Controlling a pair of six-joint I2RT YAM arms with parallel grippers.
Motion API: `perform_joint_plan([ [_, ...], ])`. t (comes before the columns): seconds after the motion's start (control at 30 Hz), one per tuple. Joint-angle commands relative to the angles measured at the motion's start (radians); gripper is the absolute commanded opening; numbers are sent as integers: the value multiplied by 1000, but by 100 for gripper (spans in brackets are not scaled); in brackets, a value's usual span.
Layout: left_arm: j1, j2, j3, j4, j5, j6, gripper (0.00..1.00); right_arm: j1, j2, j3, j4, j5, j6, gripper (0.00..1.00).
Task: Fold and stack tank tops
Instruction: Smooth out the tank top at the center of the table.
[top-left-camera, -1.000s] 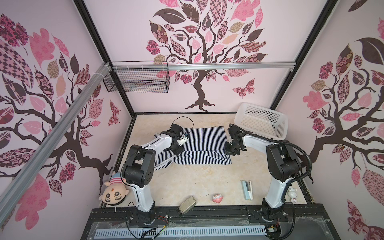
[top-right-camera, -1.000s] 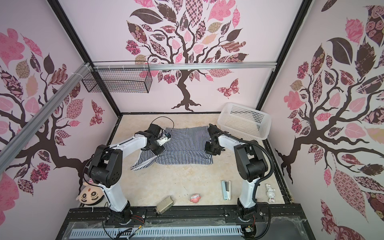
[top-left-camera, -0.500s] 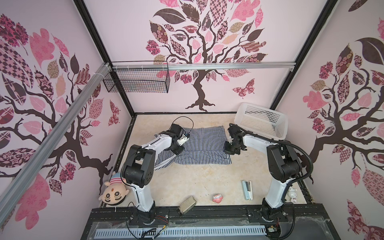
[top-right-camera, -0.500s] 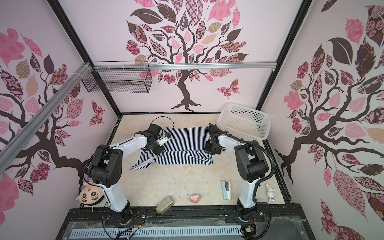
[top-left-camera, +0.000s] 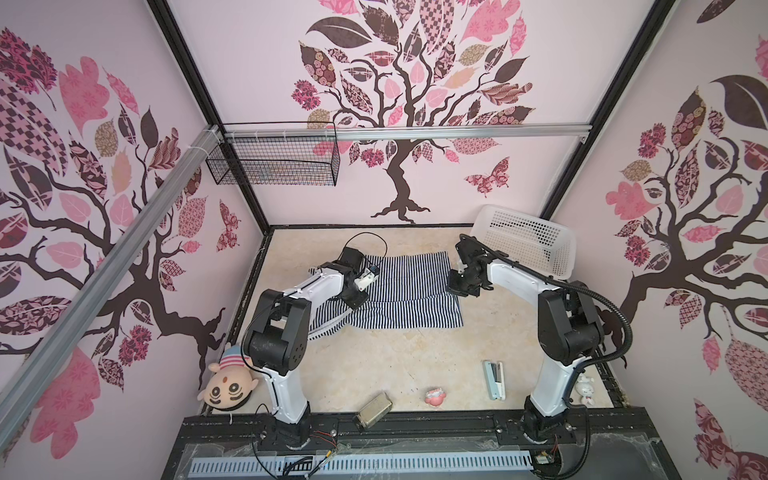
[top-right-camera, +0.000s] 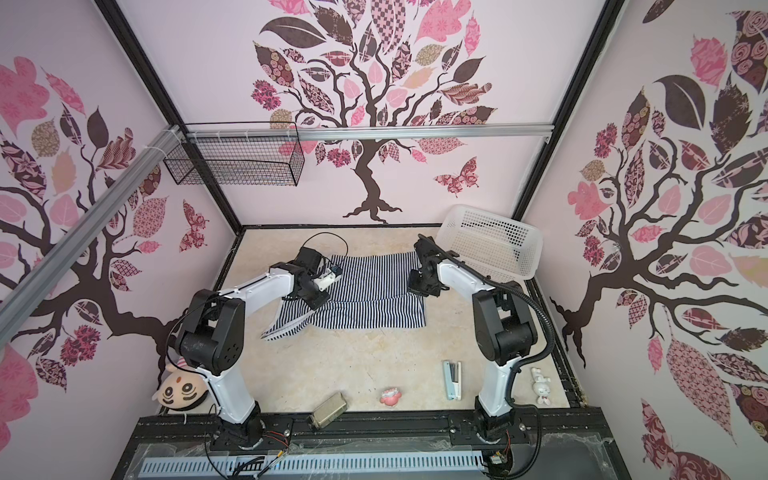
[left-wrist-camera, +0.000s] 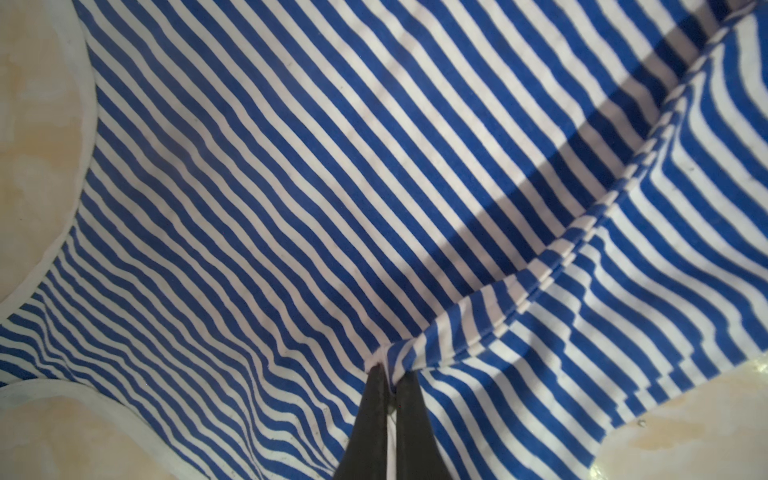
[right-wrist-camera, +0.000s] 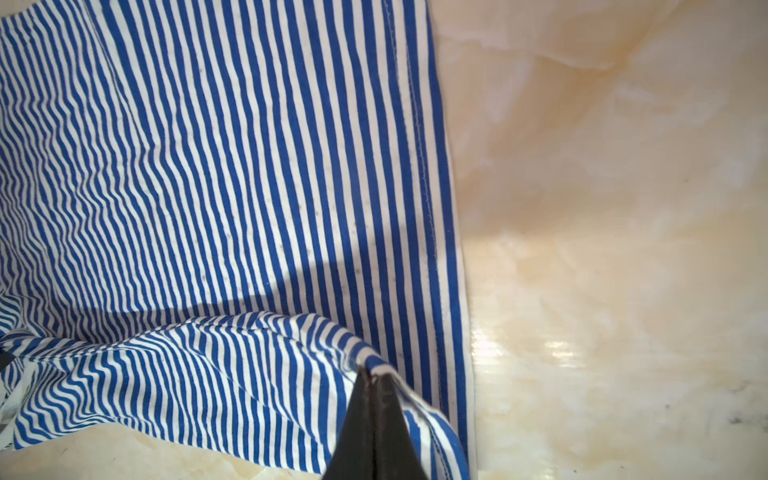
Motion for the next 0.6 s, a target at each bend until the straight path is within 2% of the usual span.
perform_joint_plan([
  [0.0,6,18,-12,18,5,-7,6,-7,25,47,-41,35,-1,0],
  [0.4,11,20,1,32,-8,-25,7,-23,88,65,-56,68,-5,0],
  [0.57,11,21,17,46,-15,-44,8,-27,89,57,-44,59,-4,5],
])
